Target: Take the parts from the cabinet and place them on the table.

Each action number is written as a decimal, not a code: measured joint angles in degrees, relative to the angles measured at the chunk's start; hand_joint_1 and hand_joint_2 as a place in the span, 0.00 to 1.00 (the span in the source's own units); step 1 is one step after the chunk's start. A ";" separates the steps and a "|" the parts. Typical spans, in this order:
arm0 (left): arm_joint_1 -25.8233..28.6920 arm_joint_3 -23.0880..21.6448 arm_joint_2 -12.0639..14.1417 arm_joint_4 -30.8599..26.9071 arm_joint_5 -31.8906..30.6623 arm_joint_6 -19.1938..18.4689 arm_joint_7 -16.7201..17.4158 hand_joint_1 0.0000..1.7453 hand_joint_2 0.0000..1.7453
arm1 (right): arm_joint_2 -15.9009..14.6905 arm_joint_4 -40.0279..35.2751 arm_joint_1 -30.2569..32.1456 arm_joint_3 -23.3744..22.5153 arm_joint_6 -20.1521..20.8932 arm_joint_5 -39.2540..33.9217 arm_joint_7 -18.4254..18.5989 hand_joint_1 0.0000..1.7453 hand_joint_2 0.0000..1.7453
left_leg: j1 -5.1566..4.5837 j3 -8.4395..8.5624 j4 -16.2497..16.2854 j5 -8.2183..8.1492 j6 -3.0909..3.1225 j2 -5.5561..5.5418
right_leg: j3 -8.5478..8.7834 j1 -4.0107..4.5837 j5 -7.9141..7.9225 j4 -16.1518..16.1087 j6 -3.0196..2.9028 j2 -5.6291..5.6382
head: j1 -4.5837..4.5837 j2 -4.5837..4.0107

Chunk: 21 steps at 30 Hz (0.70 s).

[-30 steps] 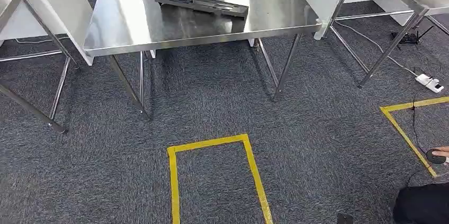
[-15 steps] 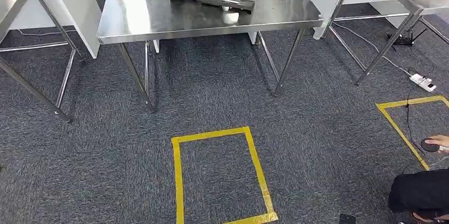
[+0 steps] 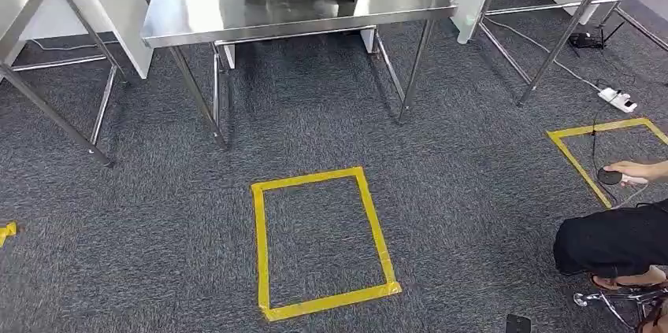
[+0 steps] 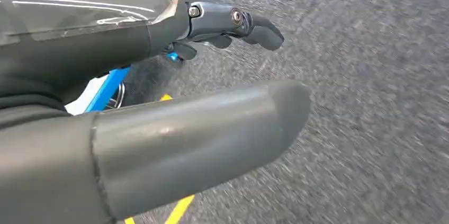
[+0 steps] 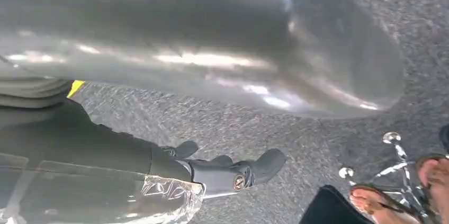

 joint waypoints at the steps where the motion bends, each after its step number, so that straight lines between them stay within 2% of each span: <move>1: -0.03 0.02 0.02 0.00 0.00 0.00 -0.05 0.00 0.00 | 0.00 0.00 0.00 -0.07 0.17 -0.20 0.09 0.00 0.00 | 0.03 2.91 -3.37 1.35 0.12 -0.26 | -0.83 -0.02 0.36 0.55 0.32 0.37 | -0.02 0.00; 2: -0.08 0.04 0.07 0.00 0.00 0.00 -0.09 0.00 0.00 | -0.02 0.00 -0.04 -0.20 0.39 -0.24 0.11 0.00 0.00 | 0.17 6.68 -8.36 0.64 0.37 -1.89 | -1.50 -0.09 0.60 1.23 0.69 0.85 | -0.02 0.00; 3: -0.16 0.04 0.11 0.00 0.02 0.00 -0.09 0.00 0.00 | -0.02 0.00 -0.08 -0.28 0.48 -0.26 0.11 0.00 0.00 | 0.25 10.90 -14.12 -2.64 0.81 -4.22 | -2.41 -0.02 0.76 1.78 0.95 0.93 | -0.02 0.02; 4: -0.16 0.04 0.11 0.07 0.11 0.00 -0.13 0.00 0.00 | -0.04 0.00 -0.30 -0.39 0.52 -0.46 0.11 0.00 0.00 | 0.19 12.59 -17.79 -4.05 0.93 -4.05 | -2.58 0.46 1.06 2.47 1.43 1.01 | 0.15 0.00; 5: -0.22 0.00 0.15 0.13 0.13 0.00 -0.20 0.00 0.00 | 0.02 0.00 -0.45 -0.50 0.63 -0.72 0.09 0.00 0.00 | -0.13 12.42 -17.82 -4.53 1.24 -3.48 | -3.09 0.21 1.62 2.47 1.89 1.43 | 0.07 0.02; 6: -0.21 -0.02 0.15 0.18 0.15 0.00 -0.24 0.00 0.00 | -0.02 0.00 -0.51 -0.72 0.72 -0.90 0.06 0.00 0.00 | -0.49 12.15 -17.75 -4.31 1.62 -2.99 | -3.40 0.10 2.18 2.29 2.32 1.90 | 0.18 0.00; 7: -0.15 0.00 0.13 0.26 0.20 0.00 -0.24 0.00 0.00 | -0.04 0.00 -0.43 -0.87 0.81 -0.98 0.02 0.00 0.00 | -0.41 11.91 -18.28 -3.72 2.40 -2.37 | -3.67 0.42 2.55 2.32 2.84 2.51 | 0.13 0.02; 8: -0.17 0.00 0.04 0.46 0.27 0.00 -0.24 0.00 0.00 | -0.18 0.00 -0.31 -0.96 0.89 -1.07 0.02 0.00 0.00 | -0.16 11.44 -18.53 -3.17 2.92 -1.27 | -4.56 -0.21 2.05 3.11 2.79 2.39 | 0.02 0.00; 9: -0.14 0.02 0.20 0.46 0.26 0.00 -0.24 0.00 0.00 | -0.11 0.00 -0.15 -0.98 0.92 -1.09 0.00 0.00 0.00 | -0.20 10.97 -18.55 -2.80 3.48 -0.96 | -5.84 0.06 0.12 5.52 2.41 1.97 | 0.26 0.00; 10: -0.09 0.02 0.31 0.46 0.28 0.00 -0.24 0.00 0.00 | -0.17 0.00 -0.17 -1.03 0.98 -1.09 0.00 0.00 0.00 | -0.24 10.47 -18.53 -2.42 3.84 -0.11 | -7.76 -0.08 -2.34 10.02 2.12 1.82 | 0.59 0.00; 11: -0.03 0.02 0.28 0.48 0.26 0.00 -0.24 0.00 0.00 | -0.26 0.00 -0.17 -1.09 1.05 -1.09 -0.02 0.00 0.00 | -0.28 9.97 -18.50 -2.09 3.82 0.65 | -9.67 -0.12 -4.44 14.81 2.09 1.79 | 0.57 0.00; 12: -0.04 0.02 0.29 0.50 0.26 0.00 -0.24 0.00 0.00 | -0.24 0.00 -0.10 -1.20 1.09 -1.09 -0.02 0.00 0.00 | -0.30 9.51 -18.46 -1.79 3.76 1.33 | -11.03 -0.16 -5.94 18.98 2.36 1.72 | 0.59 0.00; 13: -0.03 0.02 0.31 0.52 0.26 0.00 -0.24 0.00 0.00 | -0.24 0.00 0.02 -1.27 1.11 -1.09 -0.02 0.00 0.00 | -0.29 9.28 -18.45 -1.60 3.63 1.87 | -11.08 -0.29 -6.20 20.22 2.78 1.62 | 0.57 0.00; 14: -0.04 0.02 0.31 0.55 0.26 0.00 -0.24 0.00 0.00 | -0.26 0.00 0.17 -1.31 1.14 -1.09 -0.02 0.00 0.00 | -0.21 9.10 -18.43 -1.42 3.45 2.49 | -9.54 -0.54 -5.55 18.61 3.37 1.41 | 0.59 0.00; 15: -0.04 0.02 0.29 0.55 0.26 0.00 -0.24 0.00 0.00 | -0.30 0.00 0.24 -1.33 1.14 -1.09 -0.02 0.00 0.00 | -0.10 9.08 -18.42 -1.31 3.27 3.02 | -6.75 -0.73 -4.23 14.58 4.08 1.05 | 0.59 0.00; 16: -0.06 0.02 0.24 0.57 0.26 0.00 -0.24 0.00 0.00 | -0.37 0.00 0.24 -1.36 1.14 -1.09 -0.02 0.00 0.00 | 0.05 9.10 -18.36 -1.28 3.17 3.61 | -3.22 -0.98 -2.54 8.99 4.78 0.32 | 0.59 0.00; 17: -0.10 0.02 0.26 0.61 0.26 0.00 -0.24 0.00 0.00 | -0.37 0.00 0.16 -1.35 1.14 -1.07 -0.04 0.00 0.00 | 0.02 9.25 -18.14 -1.26 2.76 4.10 | 0.57 -1.18 -1.05 2.92 5.32 -1.55 | 0.61 0.00; 18: -0.16 0.02 0.37 0.61 0.26 0.00 -0.24 0.00 0.00 | -0.24 0.00 -0.06 -1.35 1.20 -1.05 -0.07 0.00 0.00 | -0.51 9.37 -18.03 -1.30 2.34 4.49 | 1.14 -0.80 -1.95 1.22 4.73 -3.06 | 0.63 0.00; 19: -0.26 0.00 0.33 0.66 0.26 0.00 -0.24 0.00 0.00 | -0.33 -0.04 -0.07 -1.35 1.22 -1.03 -0.11 0.00 0.00 | -0.57 9.27 -17.95 -1.16 1.96 4.81 | 0.91 -0.39 -1.34 1.20 3.93 -2.10 | 0.44 0.00; 21: -0.47 0.00 0.35 0.70 0.26 0.00 -0.26 0.00 0.00 | -0.26 -0.02 0.24 -1.38 1.22 -1.09 -0.11 0.00 0.00 | -0.54 9.34 -18.18 -0.89 1.47 5.27 | 0.07 -0.31 -1.23 1.47 3.14 -1.43 | 0.39 0.00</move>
